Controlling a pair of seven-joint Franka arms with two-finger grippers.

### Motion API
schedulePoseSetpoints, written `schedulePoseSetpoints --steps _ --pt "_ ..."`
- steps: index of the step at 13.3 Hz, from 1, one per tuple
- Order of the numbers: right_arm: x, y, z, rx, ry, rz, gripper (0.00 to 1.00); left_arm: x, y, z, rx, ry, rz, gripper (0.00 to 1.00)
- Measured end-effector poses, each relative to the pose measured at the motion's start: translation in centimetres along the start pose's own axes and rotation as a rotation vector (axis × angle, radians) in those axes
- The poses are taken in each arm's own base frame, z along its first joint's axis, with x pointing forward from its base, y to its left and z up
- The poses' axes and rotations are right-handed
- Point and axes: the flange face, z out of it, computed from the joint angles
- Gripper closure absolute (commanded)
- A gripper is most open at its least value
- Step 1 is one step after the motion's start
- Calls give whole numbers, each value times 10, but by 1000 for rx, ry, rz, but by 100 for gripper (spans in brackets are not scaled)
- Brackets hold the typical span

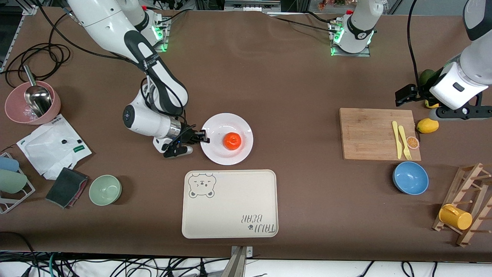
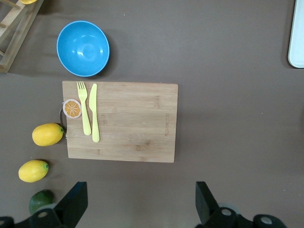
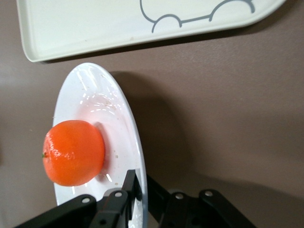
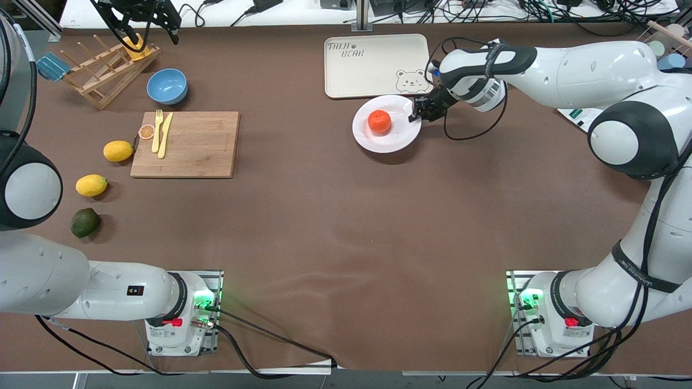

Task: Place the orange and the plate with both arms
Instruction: 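Grasp the white plate rim with the right gripper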

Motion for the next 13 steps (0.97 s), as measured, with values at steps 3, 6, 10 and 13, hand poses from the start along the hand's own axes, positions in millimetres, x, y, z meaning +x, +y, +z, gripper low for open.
schedulePoseSetpoints --steps 3,6,10,13 --pt "-1 12 -3 123 -17 -2 100 2 1 3 0 -6 1 0" --pt "1 27 -7 158 -28 -47 100 3 1 6 1 -11 2 0" --pt "-1 36 -2 213 -33 -78 100 4 1 5 1 -10 1 0" --pt "1 52 -9 304 -34 -73 100 4 -1 5 0 -10 -2 0"
